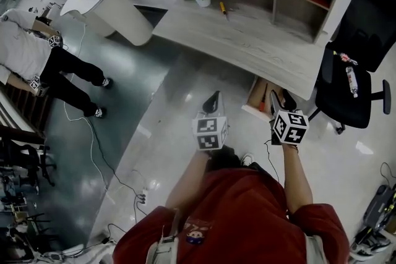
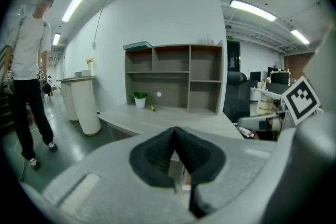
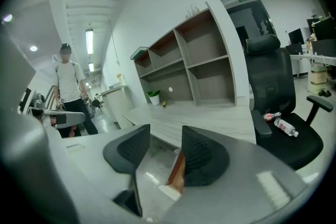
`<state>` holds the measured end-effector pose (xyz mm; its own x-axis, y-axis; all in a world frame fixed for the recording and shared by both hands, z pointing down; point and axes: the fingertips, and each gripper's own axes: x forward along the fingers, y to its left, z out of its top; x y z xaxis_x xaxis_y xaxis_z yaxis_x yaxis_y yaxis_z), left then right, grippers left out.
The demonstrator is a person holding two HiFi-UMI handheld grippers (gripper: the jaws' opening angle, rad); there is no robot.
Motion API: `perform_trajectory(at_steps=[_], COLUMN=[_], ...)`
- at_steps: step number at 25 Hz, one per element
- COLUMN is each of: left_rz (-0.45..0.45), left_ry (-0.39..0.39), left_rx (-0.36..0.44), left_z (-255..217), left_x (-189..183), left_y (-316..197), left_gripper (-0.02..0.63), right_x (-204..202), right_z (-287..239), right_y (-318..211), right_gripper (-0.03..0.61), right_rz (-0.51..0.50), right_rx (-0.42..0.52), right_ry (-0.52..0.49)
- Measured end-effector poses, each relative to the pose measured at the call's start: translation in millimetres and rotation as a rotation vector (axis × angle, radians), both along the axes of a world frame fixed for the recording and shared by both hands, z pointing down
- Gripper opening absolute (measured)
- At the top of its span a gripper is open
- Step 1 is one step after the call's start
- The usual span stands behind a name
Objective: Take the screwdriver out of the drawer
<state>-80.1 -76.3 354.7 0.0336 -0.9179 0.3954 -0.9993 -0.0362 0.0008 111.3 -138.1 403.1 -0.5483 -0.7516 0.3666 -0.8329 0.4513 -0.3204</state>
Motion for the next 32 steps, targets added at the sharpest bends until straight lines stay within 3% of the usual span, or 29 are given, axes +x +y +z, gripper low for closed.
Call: perform_trajectory(at_steps=[17, 32], left_rz=[0.074, 0.1], left_ry=[0.01, 0.042], left_rx=[0.019, -0.071], left_z=[33.1, 73.2], left_x=[-4.5, -14.3], left_y=[-24.1, -55.8], left_gripper=[0.001, 0.0], right_x=[-8.4, -18.7], right_z=[20.6, 62.2], right_y=[-12.1, -31.4], right_gripper=[0.187, 0.187], right_rz=[0.043, 0.045], right_rx=[0.019, -0.077], right_ry=[0.021, 0.066])
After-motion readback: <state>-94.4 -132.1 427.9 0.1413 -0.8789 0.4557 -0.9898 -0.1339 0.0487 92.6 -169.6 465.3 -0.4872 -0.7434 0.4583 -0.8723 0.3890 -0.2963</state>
